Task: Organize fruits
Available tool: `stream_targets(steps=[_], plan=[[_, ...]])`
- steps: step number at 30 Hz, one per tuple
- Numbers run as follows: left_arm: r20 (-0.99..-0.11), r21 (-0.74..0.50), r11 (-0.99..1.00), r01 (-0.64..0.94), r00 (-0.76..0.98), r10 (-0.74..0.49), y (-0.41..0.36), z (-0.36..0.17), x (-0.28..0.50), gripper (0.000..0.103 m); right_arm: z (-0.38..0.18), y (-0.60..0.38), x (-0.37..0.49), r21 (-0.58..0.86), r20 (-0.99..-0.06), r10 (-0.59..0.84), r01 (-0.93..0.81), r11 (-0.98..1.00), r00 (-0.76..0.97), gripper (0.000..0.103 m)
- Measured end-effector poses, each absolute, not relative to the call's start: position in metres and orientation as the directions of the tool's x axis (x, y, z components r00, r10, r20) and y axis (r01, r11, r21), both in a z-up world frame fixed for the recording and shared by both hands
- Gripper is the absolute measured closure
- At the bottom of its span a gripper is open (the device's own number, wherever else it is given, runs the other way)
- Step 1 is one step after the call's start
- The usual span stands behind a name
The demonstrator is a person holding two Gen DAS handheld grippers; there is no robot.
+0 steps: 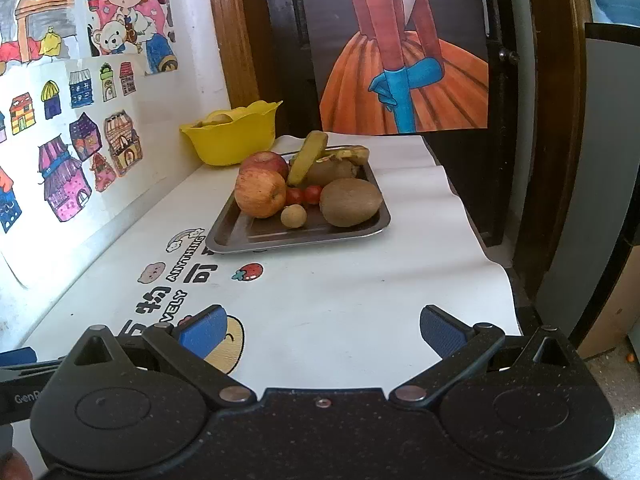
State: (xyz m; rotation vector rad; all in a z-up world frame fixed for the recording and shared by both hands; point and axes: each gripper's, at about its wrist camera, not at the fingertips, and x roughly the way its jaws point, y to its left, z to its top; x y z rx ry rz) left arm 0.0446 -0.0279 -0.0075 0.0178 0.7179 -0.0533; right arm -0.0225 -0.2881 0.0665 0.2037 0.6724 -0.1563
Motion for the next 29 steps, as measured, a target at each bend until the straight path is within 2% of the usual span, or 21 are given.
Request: stream_targets(steps=[15, 29], plan=[[-0.683, -0.007, 0.997, 0.071, 0.729, -0.057, -0.0264, -0.0133, 0.0469, 0.001, 0.0651, -0.2870, -0.0196, 0.136, -0.638, -0.072, 0.204, 0.969, 0.766, 0.001], [-0.669, -0.001, 0.997, 0.079, 0.741, -0.059, -0.0270, -0.0118, 0.0455, 0.001, 0.0618, -0.2846, -0.0209, 0.143, -0.644, -0.065, 0.204, 0.968, 0.762, 0.001]])
